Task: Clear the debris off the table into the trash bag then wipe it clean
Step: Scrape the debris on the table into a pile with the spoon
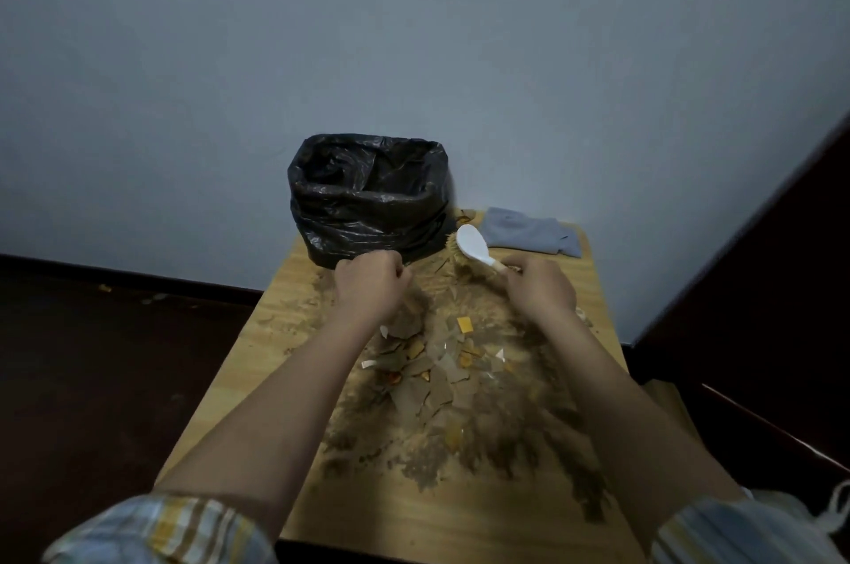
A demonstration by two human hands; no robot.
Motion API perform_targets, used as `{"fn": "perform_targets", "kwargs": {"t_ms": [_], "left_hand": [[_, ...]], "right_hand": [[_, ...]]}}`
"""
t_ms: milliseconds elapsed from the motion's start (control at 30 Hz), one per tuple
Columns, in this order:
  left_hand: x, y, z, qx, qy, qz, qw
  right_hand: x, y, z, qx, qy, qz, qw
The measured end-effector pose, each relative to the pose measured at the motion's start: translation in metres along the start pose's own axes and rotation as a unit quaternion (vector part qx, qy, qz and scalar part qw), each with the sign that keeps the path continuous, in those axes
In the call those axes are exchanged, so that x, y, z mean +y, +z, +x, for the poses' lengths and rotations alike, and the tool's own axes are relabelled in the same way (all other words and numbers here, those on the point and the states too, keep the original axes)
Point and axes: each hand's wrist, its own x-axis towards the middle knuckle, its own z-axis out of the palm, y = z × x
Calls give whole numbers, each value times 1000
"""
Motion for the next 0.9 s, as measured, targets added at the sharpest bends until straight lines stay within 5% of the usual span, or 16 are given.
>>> {"fn": "perform_targets", "kwargs": {"t_ms": [167, 333, 533, 733, 900], "left_hand": [[-8, 27, 52, -6, 27, -36, 999], [-16, 33, 80, 5, 50, -31, 998], [-26, 32, 103, 70, 121, 25, 990], [-37, 34, 110, -21, 113, 64, 991], [-40, 25, 109, -83, 114, 59, 988]], "right_hand": [[-6, 25, 55, -12, 5, -28, 1000], [-18, 32, 88, -59, 19, -202, 977], [-26, 36, 83, -109, -60, -307, 944], [-24, 27, 54, -135, -75, -297, 942], [-31, 20, 62, -73, -24, -277, 958]]}}
